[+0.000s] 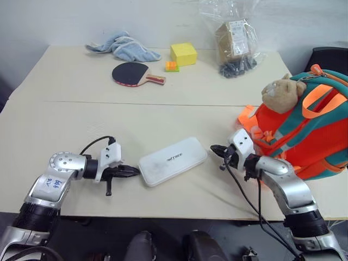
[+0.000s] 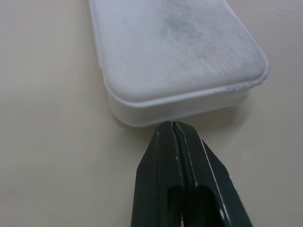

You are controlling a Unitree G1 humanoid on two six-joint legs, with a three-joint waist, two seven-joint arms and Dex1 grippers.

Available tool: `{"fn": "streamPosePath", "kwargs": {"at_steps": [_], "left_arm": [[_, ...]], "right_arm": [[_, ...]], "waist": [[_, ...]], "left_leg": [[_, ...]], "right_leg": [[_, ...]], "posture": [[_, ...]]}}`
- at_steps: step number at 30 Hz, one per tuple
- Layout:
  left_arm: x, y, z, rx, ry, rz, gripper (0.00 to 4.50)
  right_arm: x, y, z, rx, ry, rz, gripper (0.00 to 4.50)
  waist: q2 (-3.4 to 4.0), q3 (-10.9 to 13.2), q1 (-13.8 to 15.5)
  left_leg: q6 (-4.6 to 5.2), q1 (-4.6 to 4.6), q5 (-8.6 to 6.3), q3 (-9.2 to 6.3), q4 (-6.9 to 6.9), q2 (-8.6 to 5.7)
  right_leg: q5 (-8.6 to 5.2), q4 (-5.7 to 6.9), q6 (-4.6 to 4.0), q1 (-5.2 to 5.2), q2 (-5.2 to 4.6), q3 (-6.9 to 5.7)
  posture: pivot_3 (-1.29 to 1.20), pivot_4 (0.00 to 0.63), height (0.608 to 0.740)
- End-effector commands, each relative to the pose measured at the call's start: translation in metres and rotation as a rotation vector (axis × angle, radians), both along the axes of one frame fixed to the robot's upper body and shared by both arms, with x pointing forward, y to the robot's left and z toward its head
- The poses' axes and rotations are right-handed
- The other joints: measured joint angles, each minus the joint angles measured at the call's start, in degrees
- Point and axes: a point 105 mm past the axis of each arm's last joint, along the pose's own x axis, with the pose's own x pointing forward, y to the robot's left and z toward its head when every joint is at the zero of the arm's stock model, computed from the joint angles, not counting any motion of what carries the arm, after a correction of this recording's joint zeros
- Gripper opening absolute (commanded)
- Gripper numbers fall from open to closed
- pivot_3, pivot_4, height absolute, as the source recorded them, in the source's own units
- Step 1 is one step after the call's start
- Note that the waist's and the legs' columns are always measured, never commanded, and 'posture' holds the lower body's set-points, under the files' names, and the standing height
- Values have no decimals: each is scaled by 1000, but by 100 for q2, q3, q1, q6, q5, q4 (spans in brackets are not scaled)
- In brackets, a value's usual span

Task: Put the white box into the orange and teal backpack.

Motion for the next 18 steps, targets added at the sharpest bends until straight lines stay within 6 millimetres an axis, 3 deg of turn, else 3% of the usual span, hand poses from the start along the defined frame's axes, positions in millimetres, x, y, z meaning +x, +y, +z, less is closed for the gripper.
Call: {"fn": "streamPosePath", "kwargs": {"at_steps": [1,13,18], "left_arm": [[8,-4,14,-50,-26,13,36],[30,-15,10,-64,-56,40,36],[49,0,10,-44,-38,126,36]], "right_arm": [[-3,6,5,-1,-28,41,0],[-43,22,0,22,49,200,0],[-56,21,-8,10,96,213,0]], "waist": [[0,0,10],[0,0,12],[-1,-1,27]], "left_leg": [[0,-1,0,-1,1,0],[2,-12,-1,-8,12,1],[2,-11,-1,-10,15,1]], "right_leg": [[0,10,0,0,-1,-1],[0,17,0,-3,-1,-9],[0,17,0,-3,-1,-12]], "posture": [[0,150,740],[0,150,740],[0,150,740]]}}
